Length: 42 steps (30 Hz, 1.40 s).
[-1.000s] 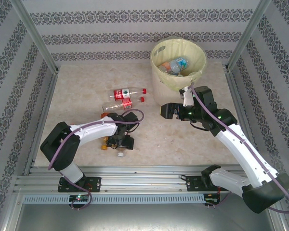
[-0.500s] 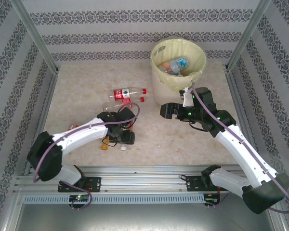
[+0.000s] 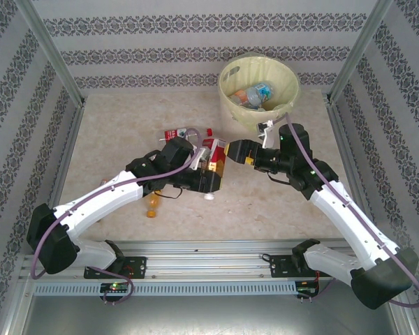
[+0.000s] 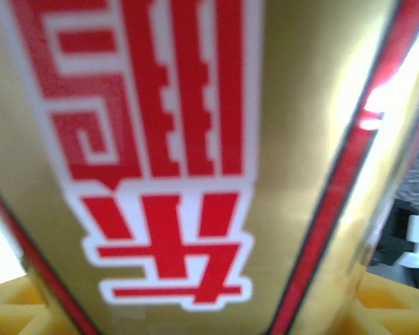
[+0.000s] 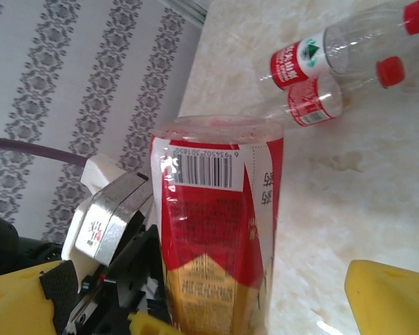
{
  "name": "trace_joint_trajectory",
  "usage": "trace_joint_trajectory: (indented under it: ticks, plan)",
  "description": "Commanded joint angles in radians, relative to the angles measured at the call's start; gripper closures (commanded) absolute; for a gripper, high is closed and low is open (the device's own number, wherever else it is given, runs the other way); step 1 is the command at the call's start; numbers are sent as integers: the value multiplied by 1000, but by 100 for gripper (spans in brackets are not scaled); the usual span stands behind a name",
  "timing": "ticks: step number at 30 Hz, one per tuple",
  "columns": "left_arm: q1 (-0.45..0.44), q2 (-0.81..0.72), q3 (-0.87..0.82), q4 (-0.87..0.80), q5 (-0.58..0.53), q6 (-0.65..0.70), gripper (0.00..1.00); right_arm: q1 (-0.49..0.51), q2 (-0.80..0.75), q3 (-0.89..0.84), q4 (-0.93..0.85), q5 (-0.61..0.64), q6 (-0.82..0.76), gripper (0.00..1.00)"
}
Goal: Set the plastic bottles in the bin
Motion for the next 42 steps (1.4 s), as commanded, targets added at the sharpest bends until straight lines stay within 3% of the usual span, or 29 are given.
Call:
trace_joint_trajectory:
  ticks: [1,9,17,26,30,35,42]
  plan:
    - [-3,-11,-6,205,138,-35,35,2,12,0,69,-44,37,2]
    - [15,-14,-30,399,329,-141,37,1,15,10,86,-46,42,2]
    - [24,-9,-55,468,386,-196,37,-4,12,6,141,-86,73,2]
    - [33,-7,-61,476,393,-207,35,-17,2,10,135,-98,74,22]
    - [36,-11,-50,473,376,-204,23,-33,-10,20,121,-106,70,30]
    - [42,-23,-28,453,327,-180,0,-62,-30,55,72,-111,47,31]
    - [48,-79,-23,475,222,-142,0,-128,-60,141,-53,-110,-27,31]
